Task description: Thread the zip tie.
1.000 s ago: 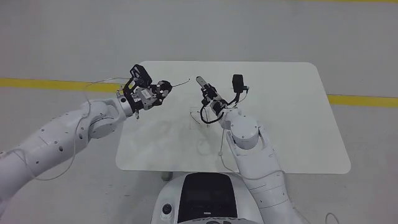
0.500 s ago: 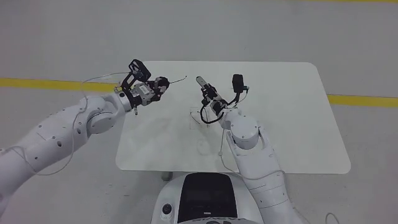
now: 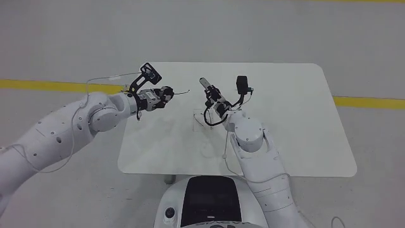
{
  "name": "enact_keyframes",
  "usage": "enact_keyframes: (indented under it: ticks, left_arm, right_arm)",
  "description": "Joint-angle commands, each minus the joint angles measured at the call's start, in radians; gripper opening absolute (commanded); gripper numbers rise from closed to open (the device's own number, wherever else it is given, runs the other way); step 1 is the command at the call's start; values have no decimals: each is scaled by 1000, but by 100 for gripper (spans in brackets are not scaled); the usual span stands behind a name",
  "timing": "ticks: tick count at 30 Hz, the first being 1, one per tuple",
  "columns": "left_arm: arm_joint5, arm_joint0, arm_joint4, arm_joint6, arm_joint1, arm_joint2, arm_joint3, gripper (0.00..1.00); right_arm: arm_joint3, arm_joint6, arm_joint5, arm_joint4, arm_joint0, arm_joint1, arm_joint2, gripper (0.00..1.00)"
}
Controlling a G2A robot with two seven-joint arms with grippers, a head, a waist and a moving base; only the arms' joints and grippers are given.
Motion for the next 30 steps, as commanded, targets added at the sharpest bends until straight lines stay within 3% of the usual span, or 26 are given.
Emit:
enact_keyframes:
  ticks: [1, 12, 21, 23, 30]
  left_arm:
    - [0, 2, -38, -9, 1, 0, -4, 0]
    - [0, -2, -168, -93, 2, 0, -2, 0]
    - [0, -1, -169, -96, 1, 0, 0, 0]
    - [0, 7, -211, -106, -1, -11, 7, 0]
    - [0, -15, -349, -320, -3, -42, 16, 0]
  right_arm:
    - [0, 0, 0, 0, 0, 0, 0, 100]
    - [0, 0, 0, 0, 0, 0, 0, 100]
    - [0, 0, 0, 0, 0, 0, 0, 100]
    - [0, 0, 0, 0, 0, 0, 0, 100]
    - [0, 0, 0, 0, 0, 0, 0, 100]
